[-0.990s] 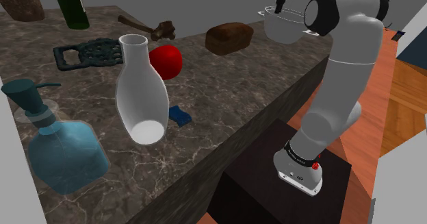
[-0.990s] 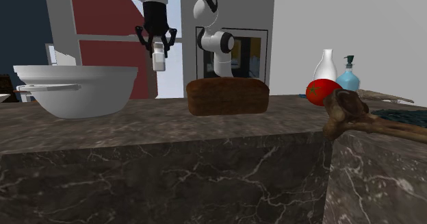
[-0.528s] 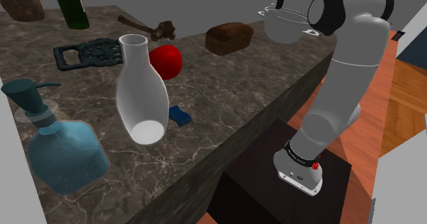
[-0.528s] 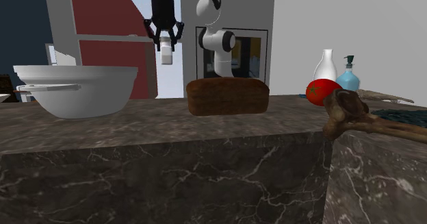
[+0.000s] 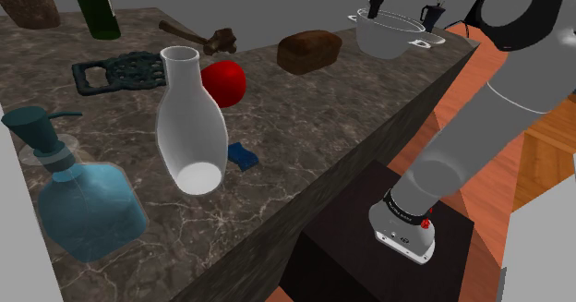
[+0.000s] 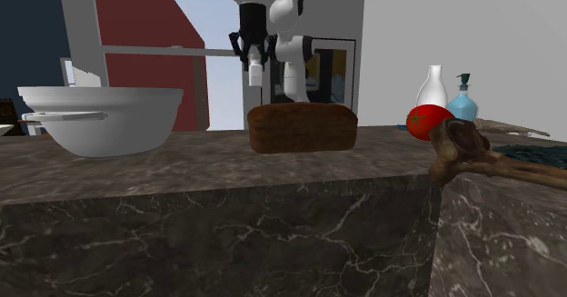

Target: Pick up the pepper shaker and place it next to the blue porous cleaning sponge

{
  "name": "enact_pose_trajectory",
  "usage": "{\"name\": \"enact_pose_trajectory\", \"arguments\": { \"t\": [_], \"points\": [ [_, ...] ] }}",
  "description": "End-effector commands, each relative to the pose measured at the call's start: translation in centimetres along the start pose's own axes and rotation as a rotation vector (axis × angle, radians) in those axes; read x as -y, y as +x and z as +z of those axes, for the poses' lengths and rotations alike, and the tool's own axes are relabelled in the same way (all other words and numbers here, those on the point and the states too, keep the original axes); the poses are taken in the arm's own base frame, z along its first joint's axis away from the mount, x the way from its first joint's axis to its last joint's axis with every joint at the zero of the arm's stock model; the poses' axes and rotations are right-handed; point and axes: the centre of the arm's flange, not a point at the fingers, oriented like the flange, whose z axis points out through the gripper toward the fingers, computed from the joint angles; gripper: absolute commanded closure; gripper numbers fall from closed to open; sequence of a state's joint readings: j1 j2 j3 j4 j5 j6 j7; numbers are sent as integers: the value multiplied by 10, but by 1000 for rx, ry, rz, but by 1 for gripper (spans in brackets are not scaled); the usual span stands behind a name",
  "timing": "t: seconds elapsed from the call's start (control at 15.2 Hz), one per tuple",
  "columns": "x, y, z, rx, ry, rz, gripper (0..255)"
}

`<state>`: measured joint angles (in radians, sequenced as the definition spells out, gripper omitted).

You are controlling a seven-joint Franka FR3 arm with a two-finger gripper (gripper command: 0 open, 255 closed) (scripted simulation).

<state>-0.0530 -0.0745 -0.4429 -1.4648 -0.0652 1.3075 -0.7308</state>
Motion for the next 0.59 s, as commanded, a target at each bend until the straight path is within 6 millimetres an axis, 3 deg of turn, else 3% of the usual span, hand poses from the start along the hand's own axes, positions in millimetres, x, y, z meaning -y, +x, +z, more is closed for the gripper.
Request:
{"name": "enact_pose_trajectory", "arguments": {
  "t": [0.0,0.53],
  "points": [
    [29,-2,0,0,-1,2,255],
    [134,-9,4,0,-1,2,255]
  ]
}}
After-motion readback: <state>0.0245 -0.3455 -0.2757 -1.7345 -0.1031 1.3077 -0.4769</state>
